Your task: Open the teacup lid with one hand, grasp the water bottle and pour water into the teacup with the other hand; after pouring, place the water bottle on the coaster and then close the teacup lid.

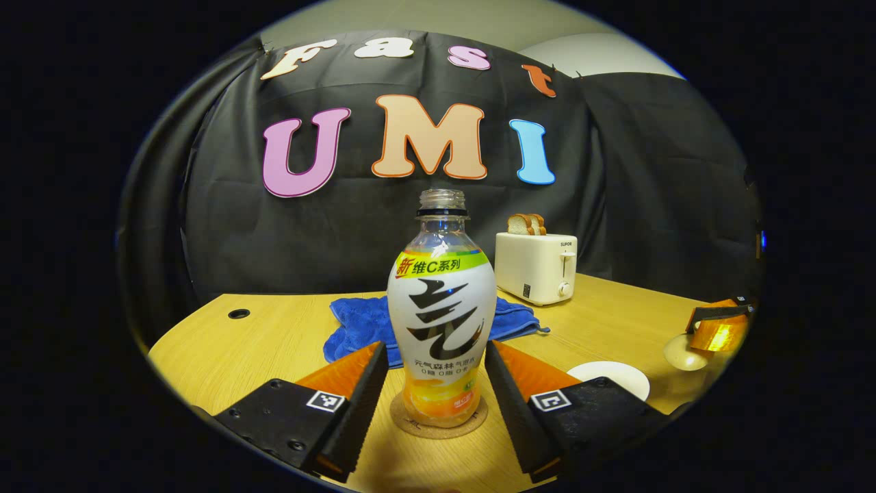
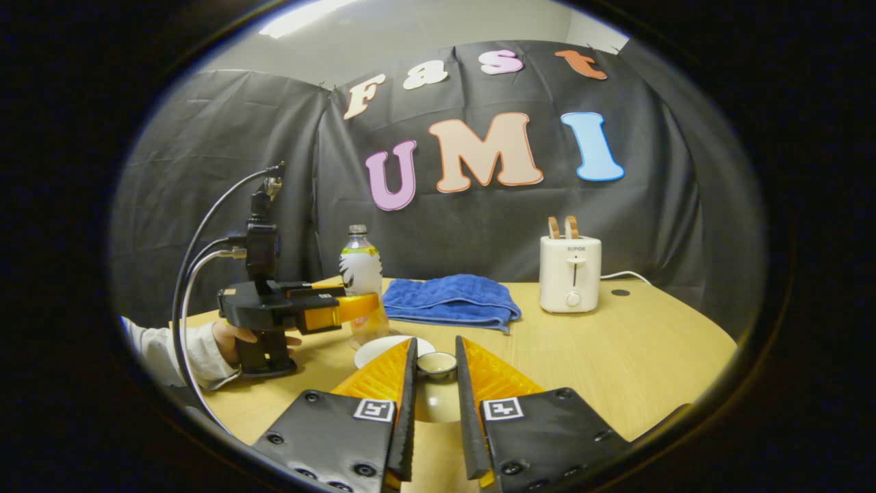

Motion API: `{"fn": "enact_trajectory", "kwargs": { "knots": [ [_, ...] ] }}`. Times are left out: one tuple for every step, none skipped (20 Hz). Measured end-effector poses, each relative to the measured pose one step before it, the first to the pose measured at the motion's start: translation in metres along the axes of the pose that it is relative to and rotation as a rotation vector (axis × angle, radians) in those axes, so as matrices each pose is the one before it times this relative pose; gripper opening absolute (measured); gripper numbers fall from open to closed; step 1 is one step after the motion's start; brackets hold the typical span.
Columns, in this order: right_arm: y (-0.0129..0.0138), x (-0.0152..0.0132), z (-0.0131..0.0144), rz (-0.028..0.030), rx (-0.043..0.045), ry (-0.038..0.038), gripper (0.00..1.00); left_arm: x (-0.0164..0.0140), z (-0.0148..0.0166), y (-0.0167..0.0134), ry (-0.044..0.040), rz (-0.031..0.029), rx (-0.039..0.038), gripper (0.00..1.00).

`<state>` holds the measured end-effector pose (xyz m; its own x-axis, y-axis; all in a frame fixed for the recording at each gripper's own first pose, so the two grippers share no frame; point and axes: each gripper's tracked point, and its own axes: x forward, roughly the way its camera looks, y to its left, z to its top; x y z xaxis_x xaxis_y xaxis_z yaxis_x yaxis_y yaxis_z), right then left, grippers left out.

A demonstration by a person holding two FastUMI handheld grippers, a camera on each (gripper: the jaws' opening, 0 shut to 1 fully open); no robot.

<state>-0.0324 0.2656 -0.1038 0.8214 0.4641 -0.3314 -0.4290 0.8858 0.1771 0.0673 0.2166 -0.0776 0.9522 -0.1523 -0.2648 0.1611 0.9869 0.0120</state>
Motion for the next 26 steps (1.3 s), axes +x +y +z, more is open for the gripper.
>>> {"fn": "enact_trajectory", "kwargs": {
  "knots": [
    [0.00311, 0.00338, 0.00372, 0.00969, 0.00135, -0.00449, 0.32, -0.00480, -0.00208, 0.00055, 0.01067, 0.00634, 0.00203, 0.85],
    [0.00409, 0.00433, 0.00344, 0.01185, 0.00305, -0.00733, 0.32, -0.00448, -0.00113, 0.00099, 0.00035, 0.01075, 0.00653, 0.85],
    [0.00316, 0.00458, 0.00422, 0.00971, 0.00461, -0.00867, 0.32, -0.00690, -0.00071, 0.00172, 0.00220, 0.01117, 0.01038, 0.86],
    [0.00304, 0.00538, 0.00298, 0.01127, 0.00545, -0.00596, 0.32, -0.00610, 0.00086, 0.00036, -0.00404, 0.00810, 0.00748, 0.87],
    [0.00417, 0.00527, 0.00273, 0.01127, 0.00476, -0.00719, 0.32, -0.00738, 0.00133, 0.00168, -0.00680, 0.00972, 0.00842, 0.87],
    [0.00347, 0.00427, 0.00170, 0.01056, 0.00132, -0.00394, 0.32, -0.00725, 0.00302, 0.00279, -0.01303, 0.01464, 0.00749, 0.88],
    [0.00283, 0.00477, 0.00144, 0.00687, -0.00182, -0.00431, 0.32, -0.00645, 0.00636, 0.00578, -0.02058, 0.02428, 0.01217, 0.87],
    [0.00136, 0.00374, -0.00019, 0.00211, -0.00218, -0.00426, 0.32, -0.00577, 0.00402, 0.00451, -0.01725, 0.01815, 0.00515, 0.88],
    [0.00042, 0.00520, 0.00075, 0.00288, -0.00083, -0.00312, 0.33, -0.00564, 0.00492, 0.00268, -0.01347, 0.01411, 0.00546, 0.88],
    [0.00295, 0.00343, -0.00129, 0.00409, 0.00054, 0.00055, 0.33, -0.00523, 0.00407, 0.00311, -0.01480, 0.01361, 0.00926, 0.88],
    [0.00176, 0.00394, -0.00144, 0.00143, -0.00037, 0.00224, 0.34, -0.00511, 0.00406, 0.00268, -0.00985, 0.01296, 0.00651, 0.88],
    [0.00019, 0.00420, -0.00259, -0.00058, -0.00250, 0.00200, 0.33, -0.00486, 0.00221, 0.00291, -0.00882, 0.01380, 0.00229, 0.88],
    [0.00090, 0.00403, -0.00171, -0.00127, -0.00385, 0.00195, 0.33, -0.00459, 0.00315, 0.00217, -0.00707, 0.01136, -0.00219, 0.88],
    [0.00180, 0.00327, -0.00204, 0.00122, -0.00455, 0.00360, 0.33, -0.00471, 0.00031, 0.00293, -0.00175, 0.02071, -0.00167, 0.87],
    [0.00120, 0.00363, -0.00384, 0.00157, -0.00618, 0.00396, 0.33, -0.00408, 0.00120, 0.00217, -0.00151, 0.01182, -0.00129, 0.88],
    [0.00128, 0.00354, -0.00445, 0.00093, -0.00587, 0.00671, 0.33, -0.00476, 0.00266, 0.00077, -0.00574, 0.01400, -0.00418, 0.88],
    [0.00080, 0.00325, -0.00498, 0.00083, -0.00368, 0.00990, 0.33, -0.00259, 0.00142, 0.00139, -0.00287, 0.01124, -0.00536, 0.88],
    [0.00119, 0.00284, -0.00417, 0.00097, 0.00038, 0.00846, 0.33, -0.00270, 0.00100, -0.00124, -0.00629, 0.00279, -0.00476, 0.88],
    [0.00142, 0.00236, -0.00388, 0.00213, 0.00393, 0.01087, 0.33, -0.00152, 0.00130, -0.00068, -0.00285, 0.00193, -0.00285, 0.88],
    [0.00114, 0.00314, -0.00360, 0.00239, 0.00665, 0.00893, 0.33, -0.00183, 0.00077, -0.00051, -0.00571, 0.00040, -0.00555, 0.87],
    [0.00010, 0.00220, -0.00303, -0.00072, 0.00285, 0.00947, 0.33, -0.00135, 0.00110, -0.00215, -0.00017, -0.00608, -0.00140, 0.87],
    [-0.00039, 0.00169, -0.00461, -0.00205, -0.00144, 0.01189, 0.33, -0.00142, -0.00051, 0.00018, -0.00385, 0.00173, -0.00047, 0.87],
    [-0.00010, 0.00132, -0.00363, -0.00214, -0.00288, 0.01187, 0.34, -0.00150, 0.00033, 0.00026, -0.00083, 0.00006, -0.00227, 0.88],
    [0.00121, 0.00120, -0.00365, 0.00124, -0.00132, 0.01077, 0.34, 0.00015, 0.00061, -0.00008, -0.00467, 0.00102, -0.00309, 0.88],
    [0.00131, 0.00046, 0.00009, 0.00355, 0.00230, 0.00004, 0.34, -0.00095, 0.00081, 0.00054, -0.00281, 0.00160, -0.00098, 0.88],
    [0.00134, -0.00037, 0.00082, 0.00101, 0.00079, -0.00466, 0.33, -0.00079, -0.00082, 0.00053, -0.00095, 0.00087, -0.00050, 0.88]
  ]
}}
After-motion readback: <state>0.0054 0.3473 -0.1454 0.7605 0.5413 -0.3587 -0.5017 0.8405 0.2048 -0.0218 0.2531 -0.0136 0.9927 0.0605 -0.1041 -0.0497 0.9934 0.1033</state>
